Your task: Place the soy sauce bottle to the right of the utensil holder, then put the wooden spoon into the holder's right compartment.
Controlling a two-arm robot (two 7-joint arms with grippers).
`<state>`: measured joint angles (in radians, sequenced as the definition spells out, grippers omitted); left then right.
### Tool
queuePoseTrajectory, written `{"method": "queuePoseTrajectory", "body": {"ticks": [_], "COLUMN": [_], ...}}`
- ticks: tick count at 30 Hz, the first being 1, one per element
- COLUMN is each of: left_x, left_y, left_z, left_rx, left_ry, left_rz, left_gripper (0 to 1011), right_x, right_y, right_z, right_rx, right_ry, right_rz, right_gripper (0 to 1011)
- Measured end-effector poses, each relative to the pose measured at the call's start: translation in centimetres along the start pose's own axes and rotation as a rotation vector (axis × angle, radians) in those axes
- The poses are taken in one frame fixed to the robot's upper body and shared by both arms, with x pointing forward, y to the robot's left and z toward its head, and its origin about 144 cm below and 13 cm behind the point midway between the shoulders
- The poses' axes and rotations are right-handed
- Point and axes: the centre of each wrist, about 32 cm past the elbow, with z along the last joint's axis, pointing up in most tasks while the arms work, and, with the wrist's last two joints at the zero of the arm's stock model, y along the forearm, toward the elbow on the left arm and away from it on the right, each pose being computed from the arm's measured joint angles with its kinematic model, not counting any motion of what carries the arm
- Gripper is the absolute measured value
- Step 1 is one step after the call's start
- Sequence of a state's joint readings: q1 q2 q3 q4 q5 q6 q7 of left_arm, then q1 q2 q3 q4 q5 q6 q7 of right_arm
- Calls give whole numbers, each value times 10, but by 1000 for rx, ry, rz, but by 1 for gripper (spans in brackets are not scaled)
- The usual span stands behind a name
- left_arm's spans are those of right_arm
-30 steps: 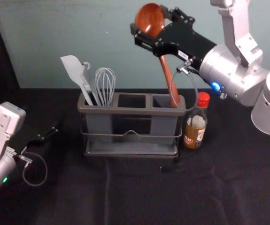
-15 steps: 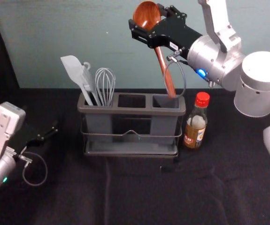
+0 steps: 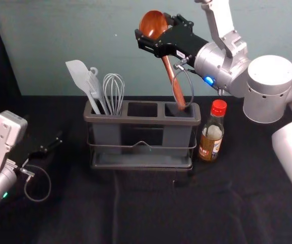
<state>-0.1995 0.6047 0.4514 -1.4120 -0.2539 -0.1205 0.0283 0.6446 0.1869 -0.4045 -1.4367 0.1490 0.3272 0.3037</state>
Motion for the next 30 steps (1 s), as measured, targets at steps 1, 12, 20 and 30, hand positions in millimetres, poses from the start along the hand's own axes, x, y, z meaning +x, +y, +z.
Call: {"method": "queuePoseTrajectory", "body": {"ticks": [1, 12, 20, 30], "left_x": [0, 0, 0, 0], "left_y": [0, 0, 0, 0], "left_z": [0, 0, 0, 0], "left_rx": [0, 0, 0, 0], "left_ry": [0, 0, 0, 0], "left_rz": [0, 0, 0, 0], "left_gripper": [1011, 1011, 1011, 1012], "right_x": [0, -3, -1, 4], "right_y": [0, -7, -29, -69], "right_z": [0, -12, -12, -11], "right_rx": [-1, -25, -20, -19], "right_ry": [0, 11, 41, 68], "right_rz": [1, 19, 30, 46], "right_gripper": [837, 837, 837, 838]}}
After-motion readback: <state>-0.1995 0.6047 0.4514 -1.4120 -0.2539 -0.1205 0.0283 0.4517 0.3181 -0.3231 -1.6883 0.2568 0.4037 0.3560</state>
